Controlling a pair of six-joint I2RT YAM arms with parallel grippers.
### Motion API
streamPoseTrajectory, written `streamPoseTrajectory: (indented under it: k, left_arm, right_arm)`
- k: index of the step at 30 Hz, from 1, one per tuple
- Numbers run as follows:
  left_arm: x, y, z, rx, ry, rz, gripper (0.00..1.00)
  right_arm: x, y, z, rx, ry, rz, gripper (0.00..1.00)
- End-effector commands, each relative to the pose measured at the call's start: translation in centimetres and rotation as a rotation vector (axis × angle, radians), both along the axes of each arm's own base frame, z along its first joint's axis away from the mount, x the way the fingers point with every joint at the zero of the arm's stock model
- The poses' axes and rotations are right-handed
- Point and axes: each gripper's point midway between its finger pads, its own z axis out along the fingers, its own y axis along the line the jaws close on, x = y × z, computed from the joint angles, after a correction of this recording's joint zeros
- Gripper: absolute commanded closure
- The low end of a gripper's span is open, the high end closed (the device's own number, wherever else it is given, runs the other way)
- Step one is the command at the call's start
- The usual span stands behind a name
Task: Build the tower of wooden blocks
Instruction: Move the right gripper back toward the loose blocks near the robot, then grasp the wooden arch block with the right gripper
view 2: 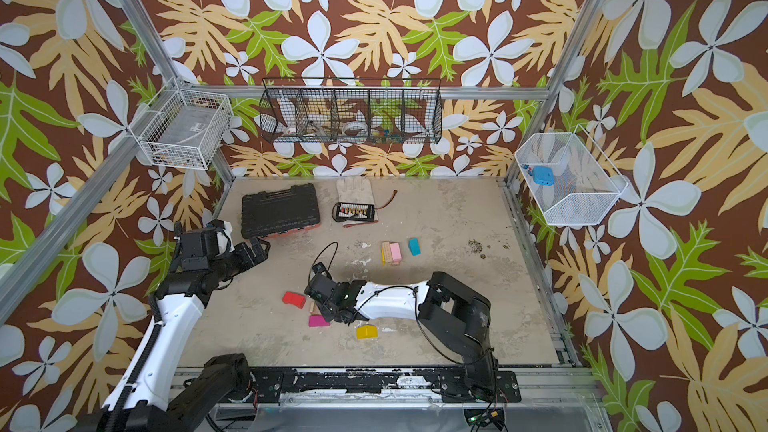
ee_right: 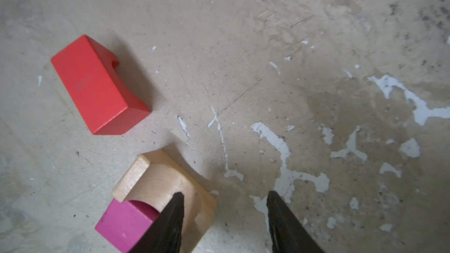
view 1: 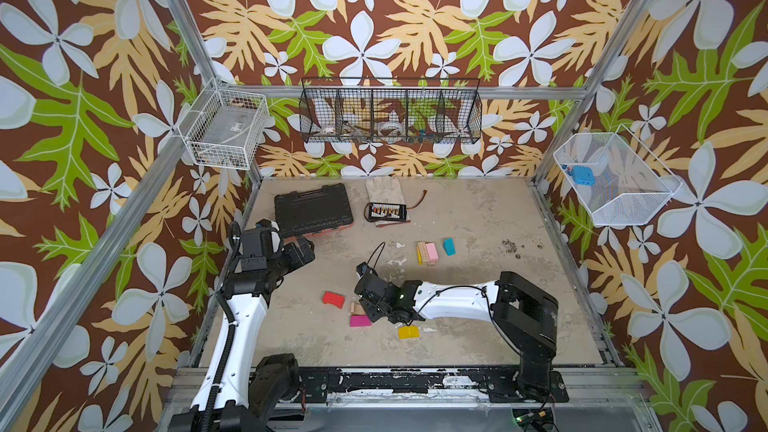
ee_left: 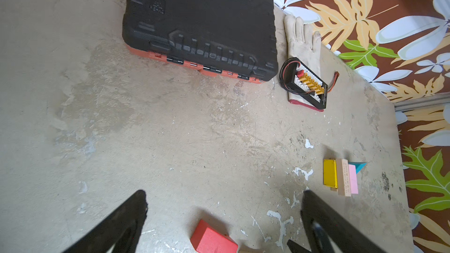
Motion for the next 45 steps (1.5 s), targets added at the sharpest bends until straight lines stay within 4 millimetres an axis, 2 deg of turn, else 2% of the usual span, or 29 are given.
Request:
streamPoseTrajectory:
  k: [1,5,9,15,20,23,29,34,41,43,45]
  left_arm:
    - [0.1,0.1,0.1,0.002,-0.005,-0.002,0.0]
    - [0.2,0.0,-0.1,-0.002,0.002,-0.007,0.0]
    - [0.2,-0.1,0.0,-0.003,-0.001,-0.012,0.0]
    - [0.2,-0.1,0.0,-0.003,-0.001,-0.008,0.0]
    - [0.1,-0.1,-0.1,-0.004,0.0,-0.007,0.0]
    - [0.1,-0.1,-0.1,-0.004,0.001,-0.007,0.0]
    - [0.2,0.0,-0.2,-0.003,0.005,-0.004,0.0]
    - [0.2,0.0,-0.2,-0.004,0.006,-0.002,0.0]
    - [0.1,0.1,-0.2,-0.001,0.006,0.001,0.0]
    - [0.1,0.1,-0.1,0.0,0.003,0.003,0.0]
    - [0.2,0.2,-0.2,0.001,0.005,0.005,0.0]
  right_arm:
    - [0.5,-0.7,-1.2,-0.073,-0.006,-0.019,0.47]
    - [0.8,-0.6,-1.9,-0.107,-0.007,-0.022,0.55]
    - [0.7,-0.9,-1.7,-0.106,-0.01,-0.032,0.62]
    - [0.3,-1.5,-1.3,-0.084,0.003,-0.054,0.62]
    - [-0.2,-1.9,-0.1,-0.019,0.006,-0.068,0.54]
    - [-0.4,-2.2,0.0,-0.013,0.01,-0.077,0.53]
    - [-0.9,-2.4,-0.4,-0.011,0.03,-0.083,0.54]
    - [-1.4,-2.3,0.1,-0.005,0.01,-0.087,0.55]
    - [-2.1,-3.4,-0.2,-0.038,-0.021,-0.089,0.55]
    - [-2.2,-3.6,-0.5,-0.049,-0.02,-0.087,0.58]
    - [-2.2,-3.5,-0.7,-0.053,-0.015,-0.084,0.65]
